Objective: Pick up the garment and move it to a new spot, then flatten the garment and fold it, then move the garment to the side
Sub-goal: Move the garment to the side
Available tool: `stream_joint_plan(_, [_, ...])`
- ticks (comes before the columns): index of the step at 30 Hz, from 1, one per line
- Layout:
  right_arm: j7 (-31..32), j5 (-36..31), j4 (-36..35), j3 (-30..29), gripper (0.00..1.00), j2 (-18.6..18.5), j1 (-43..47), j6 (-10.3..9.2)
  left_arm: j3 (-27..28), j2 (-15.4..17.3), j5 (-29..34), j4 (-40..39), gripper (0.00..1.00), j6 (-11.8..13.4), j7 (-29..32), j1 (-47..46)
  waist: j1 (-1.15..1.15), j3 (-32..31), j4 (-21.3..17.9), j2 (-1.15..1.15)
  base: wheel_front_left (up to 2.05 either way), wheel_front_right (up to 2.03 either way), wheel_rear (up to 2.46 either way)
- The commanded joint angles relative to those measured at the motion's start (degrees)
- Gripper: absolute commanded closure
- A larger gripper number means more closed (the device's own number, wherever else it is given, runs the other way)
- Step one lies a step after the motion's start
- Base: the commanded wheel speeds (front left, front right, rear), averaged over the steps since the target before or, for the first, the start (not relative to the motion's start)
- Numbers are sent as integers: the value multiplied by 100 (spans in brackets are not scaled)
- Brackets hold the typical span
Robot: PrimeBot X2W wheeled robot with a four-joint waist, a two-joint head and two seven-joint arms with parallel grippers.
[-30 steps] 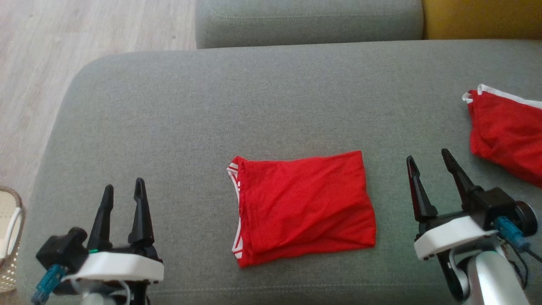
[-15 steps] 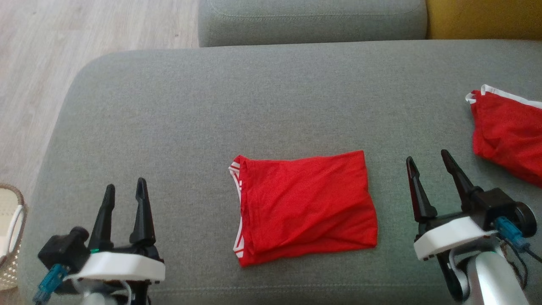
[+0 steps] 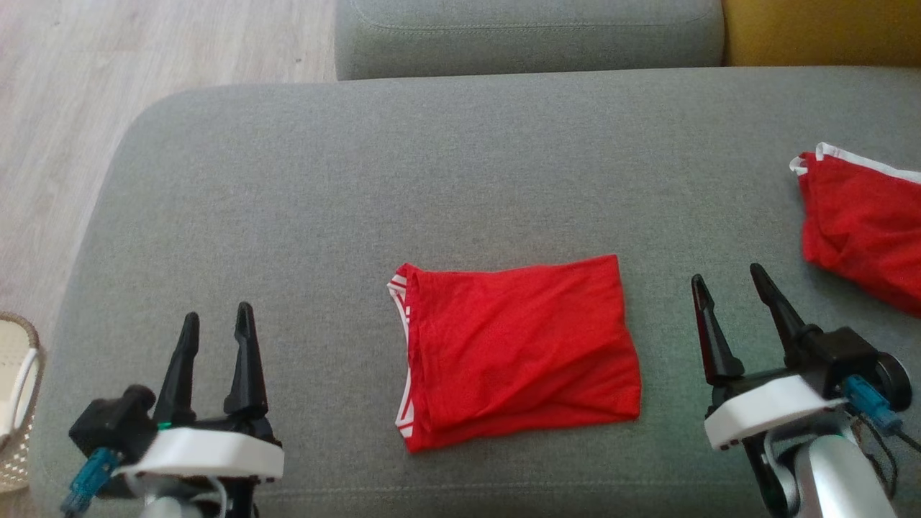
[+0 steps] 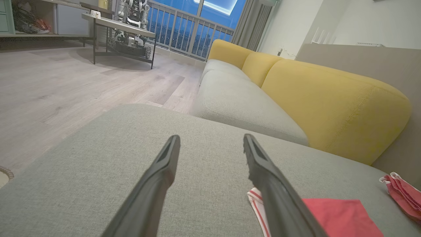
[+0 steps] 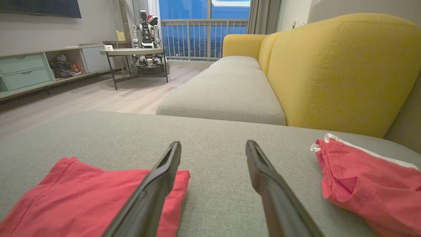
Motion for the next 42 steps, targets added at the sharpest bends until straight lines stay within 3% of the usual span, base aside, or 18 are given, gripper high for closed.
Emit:
stream_joint_plan(1, [-51, 49, -202, 118, 0, 3, -148, -1, 151, 34, 48, -218, 0, -11, -35, -252, 0, 11, 4, 0, 0, 0, 0])
stream_joint_plan(14, [-37, 77, -204, 120, 0, 3, -163, -1, 145, 34, 53, -208, 0, -27, -35, -306, 0, 103, 9, 0, 0, 0, 0])
stream_joint_plan(20, [194, 592, 63, 386, 0, 3, -237, -1, 139, 34, 49, -233, 0, -40, -35, -418, 0, 276, 34, 0, 0, 0, 0])
stream_joint_plan(34, [733, 1742, 1712, 892, 0, 3, -1002, -1, 18, 34, 71, -113, 0, -92, -35, -716, 0, 712, 316, 0, 0, 0, 0])
stream_joint_plan(42, [762, 1958, 2479, 1176, 0, 3, -1331, -1, 134, 34, -105, -103, 0, -65, -35, -757, 0, 766, 429, 0, 0, 0, 0])
